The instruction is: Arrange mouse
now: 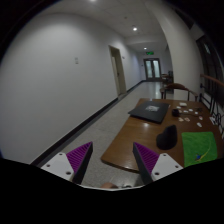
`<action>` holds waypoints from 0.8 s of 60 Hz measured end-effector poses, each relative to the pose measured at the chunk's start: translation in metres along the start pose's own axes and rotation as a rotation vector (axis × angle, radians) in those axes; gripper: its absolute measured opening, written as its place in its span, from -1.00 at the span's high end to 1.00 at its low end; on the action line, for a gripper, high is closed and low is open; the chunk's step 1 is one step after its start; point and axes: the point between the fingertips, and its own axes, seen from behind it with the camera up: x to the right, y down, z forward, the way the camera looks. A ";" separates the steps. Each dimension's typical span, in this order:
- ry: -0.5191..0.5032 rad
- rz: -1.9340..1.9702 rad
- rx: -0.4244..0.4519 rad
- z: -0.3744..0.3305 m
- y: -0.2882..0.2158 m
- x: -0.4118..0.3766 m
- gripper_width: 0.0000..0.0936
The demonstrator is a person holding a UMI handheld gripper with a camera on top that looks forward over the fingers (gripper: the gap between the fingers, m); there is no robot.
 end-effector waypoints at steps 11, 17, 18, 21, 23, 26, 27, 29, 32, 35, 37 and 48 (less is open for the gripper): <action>0.113 -0.032 0.007 0.008 0.006 0.079 -0.77; 0.179 -0.054 0.009 0.022 0.008 0.124 -0.76; 0.188 -0.058 0.002 0.025 0.009 0.131 -0.75; 0.217 -0.067 -0.013 0.034 0.012 0.154 -0.76; 0.237 -0.066 -0.021 0.038 0.014 0.164 -0.75; 0.252 -0.064 -0.031 0.049 0.015 0.177 -0.76; 0.254 -0.063 -0.031 0.054 0.015 0.182 -0.75; 0.252 -0.061 -0.025 0.064 0.014 0.191 -0.76; 0.266 -0.047 -0.049 0.073 0.018 0.201 -0.75; 0.290 -0.030 -0.078 0.079 0.024 0.211 -0.74; 0.302 -0.021 -0.074 0.082 0.023 0.217 -0.73; 0.321 -0.029 -0.100 0.112 0.017 0.231 -0.74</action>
